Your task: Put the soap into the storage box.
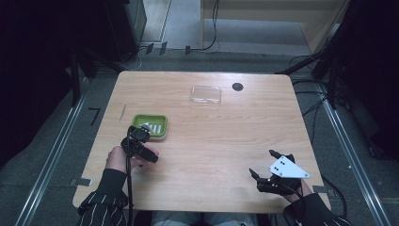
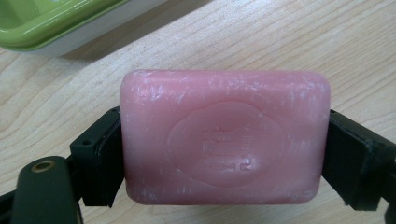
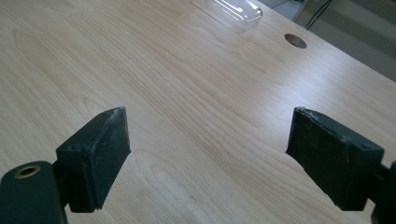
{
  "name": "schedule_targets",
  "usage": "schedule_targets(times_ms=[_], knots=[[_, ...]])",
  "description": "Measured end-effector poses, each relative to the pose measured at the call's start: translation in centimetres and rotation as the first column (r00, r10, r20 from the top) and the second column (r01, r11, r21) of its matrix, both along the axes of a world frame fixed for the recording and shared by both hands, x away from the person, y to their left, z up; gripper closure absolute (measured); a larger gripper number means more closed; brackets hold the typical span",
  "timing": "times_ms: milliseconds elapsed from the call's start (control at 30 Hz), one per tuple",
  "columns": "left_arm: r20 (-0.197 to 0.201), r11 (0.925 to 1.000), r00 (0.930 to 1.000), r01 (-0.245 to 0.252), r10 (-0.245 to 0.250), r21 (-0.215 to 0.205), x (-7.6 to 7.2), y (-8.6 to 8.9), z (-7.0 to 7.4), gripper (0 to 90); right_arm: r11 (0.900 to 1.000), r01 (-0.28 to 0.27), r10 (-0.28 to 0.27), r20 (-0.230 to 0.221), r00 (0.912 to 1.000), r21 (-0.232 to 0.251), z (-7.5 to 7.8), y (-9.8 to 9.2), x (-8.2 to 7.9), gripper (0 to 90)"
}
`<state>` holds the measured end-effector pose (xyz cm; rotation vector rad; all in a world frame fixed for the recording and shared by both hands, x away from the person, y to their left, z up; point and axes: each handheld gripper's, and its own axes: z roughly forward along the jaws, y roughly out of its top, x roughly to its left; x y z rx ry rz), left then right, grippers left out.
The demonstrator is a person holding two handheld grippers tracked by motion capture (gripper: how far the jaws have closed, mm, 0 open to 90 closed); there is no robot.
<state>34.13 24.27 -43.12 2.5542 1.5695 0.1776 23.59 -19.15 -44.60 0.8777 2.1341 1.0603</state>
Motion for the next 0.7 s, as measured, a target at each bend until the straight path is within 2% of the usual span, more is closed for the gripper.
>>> schedule_targets(times_ms=[300,533,700], knots=[[-0.011,0.9998,0.9998,0.019,-0.019,0.001,0.3,0.1,0.7,13.9,1.0,0.0,0.0,-0.002,1.0,0.0,0.0,0.0,0.0,13.5],[0.001,0.9999,1.0,0.004,-0.004,-0.015,0.7,0.3,1.3,13.9,1.0,0.002,-0.002,-0.002,1.0,-0.002,0.0,0.0,0.0,13.5],[-0.011,0.9998,0.9999,0.0,0.0,-0.021,0.9,0.4,1.5,13.9,1.0,-0.002,0.002,0.001,1.0,-0.004,0.0,0.1,0.0,13.5]])
